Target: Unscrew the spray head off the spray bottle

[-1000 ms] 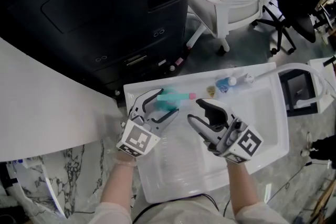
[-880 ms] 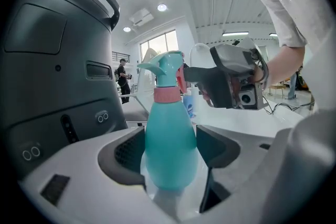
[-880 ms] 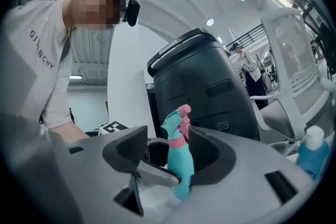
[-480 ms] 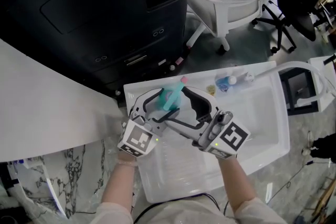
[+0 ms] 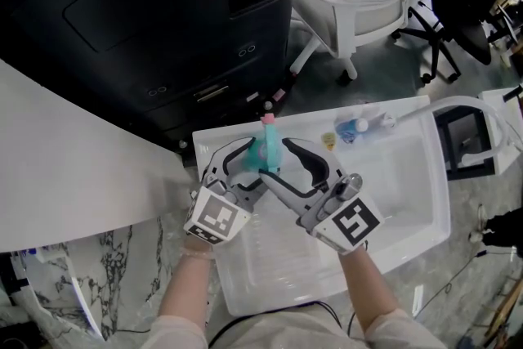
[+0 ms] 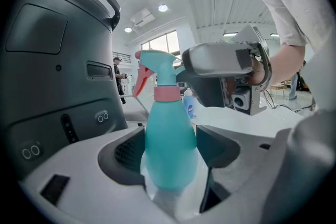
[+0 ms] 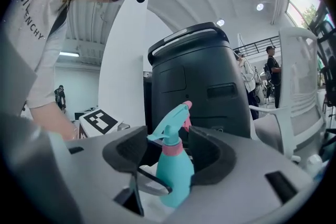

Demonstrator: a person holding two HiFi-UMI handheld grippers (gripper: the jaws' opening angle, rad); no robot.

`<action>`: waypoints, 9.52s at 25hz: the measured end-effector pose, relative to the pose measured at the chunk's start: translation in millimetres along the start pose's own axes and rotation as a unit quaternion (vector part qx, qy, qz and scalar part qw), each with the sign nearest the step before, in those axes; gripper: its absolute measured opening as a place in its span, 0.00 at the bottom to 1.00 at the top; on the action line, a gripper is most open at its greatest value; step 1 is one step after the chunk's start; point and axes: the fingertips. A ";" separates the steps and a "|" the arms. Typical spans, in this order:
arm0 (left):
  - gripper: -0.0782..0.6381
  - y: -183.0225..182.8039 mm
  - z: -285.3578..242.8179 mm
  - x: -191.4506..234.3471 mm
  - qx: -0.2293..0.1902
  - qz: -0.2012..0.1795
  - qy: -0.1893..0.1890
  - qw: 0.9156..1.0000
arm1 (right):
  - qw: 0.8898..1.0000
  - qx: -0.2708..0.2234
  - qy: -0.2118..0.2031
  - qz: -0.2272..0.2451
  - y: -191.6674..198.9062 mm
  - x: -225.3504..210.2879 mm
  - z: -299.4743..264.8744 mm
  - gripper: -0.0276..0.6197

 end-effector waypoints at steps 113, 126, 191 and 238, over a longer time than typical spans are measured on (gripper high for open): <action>0.54 0.4 -5.5 7.4 -0.021 0.035 -0.036 0.999 | 0.991 0.028 0.132 0.009 12.8 -22.0 -20.8 0.28; 0.54 1.5 -5.9 7.5 -0.017 0.032 -0.035 0.999 | 0.996 -0.034 0.081 0.026 -12.1 -14.8 -24.2 0.27; 0.55 -25.2 34.2 -10.7 -0.011 -0.004 -0.092 0.996 | 0.993 -0.100 0.049 0.047 -118.7 -13.3 44.7 0.26; 0.12 -134.1 181.3 -74.6 -0.104 0.051 -0.355 0.928 | 0.996 -0.070 -0.031 0.036 -117.9 60.9 146.7 0.26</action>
Point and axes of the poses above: the fingertips, and each gripper's own axes: z backward along the fingers, x to its left, y out of its underside, and after that the axes turned 9 degrees about -x, right-handed
